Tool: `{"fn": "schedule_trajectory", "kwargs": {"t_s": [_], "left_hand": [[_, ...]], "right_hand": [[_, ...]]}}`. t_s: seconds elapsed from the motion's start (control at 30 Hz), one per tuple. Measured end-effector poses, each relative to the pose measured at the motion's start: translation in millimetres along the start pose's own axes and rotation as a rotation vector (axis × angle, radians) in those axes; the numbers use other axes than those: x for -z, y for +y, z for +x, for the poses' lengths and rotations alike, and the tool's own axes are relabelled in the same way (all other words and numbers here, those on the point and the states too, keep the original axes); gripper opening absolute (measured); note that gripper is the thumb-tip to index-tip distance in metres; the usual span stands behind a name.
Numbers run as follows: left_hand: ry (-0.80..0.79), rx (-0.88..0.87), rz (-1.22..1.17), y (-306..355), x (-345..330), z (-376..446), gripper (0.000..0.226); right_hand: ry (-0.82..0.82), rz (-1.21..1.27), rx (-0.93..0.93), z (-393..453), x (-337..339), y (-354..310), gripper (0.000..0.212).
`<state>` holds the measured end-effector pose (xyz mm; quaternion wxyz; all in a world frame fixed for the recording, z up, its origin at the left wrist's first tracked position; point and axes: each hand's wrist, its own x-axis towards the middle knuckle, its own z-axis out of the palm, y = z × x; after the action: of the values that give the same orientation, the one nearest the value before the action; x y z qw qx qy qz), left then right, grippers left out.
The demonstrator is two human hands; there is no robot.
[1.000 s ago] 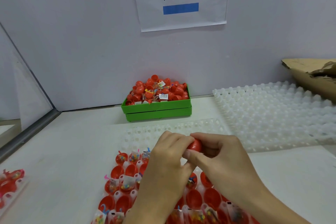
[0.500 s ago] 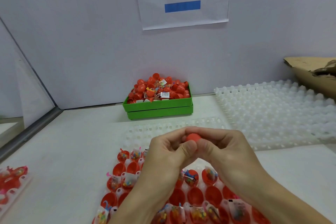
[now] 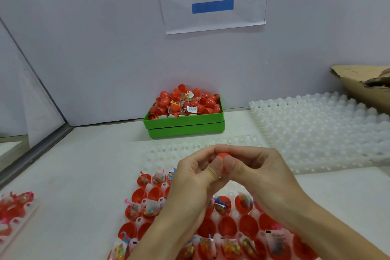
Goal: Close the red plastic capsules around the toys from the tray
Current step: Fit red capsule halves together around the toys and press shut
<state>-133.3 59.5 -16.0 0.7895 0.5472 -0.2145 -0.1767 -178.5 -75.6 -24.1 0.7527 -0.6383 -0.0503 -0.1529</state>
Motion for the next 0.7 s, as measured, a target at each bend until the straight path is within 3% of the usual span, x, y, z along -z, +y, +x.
{"fn": "schedule_trajectory", "kwargs": {"t_s": [0.13, 0.27, 0.47, 0.7], "left_hand": [[0.030, 0.068, -0.121, 2, 2, 0, 0.036], [0.028, 0.073, -0.136, 2, 4, 0, 0.031], [0.104, -0.007, 0.145, 0, 8, 4, 0.030], [0.099, -0.132, 0.459, 3, 11, 0, 0.018]], "right_hand": [[-0.090, -0.002, -0.017, 0, 3, -1, 0.030], [-0.076, -0.118, -0.004, 0, 3, -4, 0.043], [0.136, -0.280, 0.050, -1, 0, -8, 0.035], [0.111, -0.363, 0.061, -4, 0, -11, 0.039]]}}
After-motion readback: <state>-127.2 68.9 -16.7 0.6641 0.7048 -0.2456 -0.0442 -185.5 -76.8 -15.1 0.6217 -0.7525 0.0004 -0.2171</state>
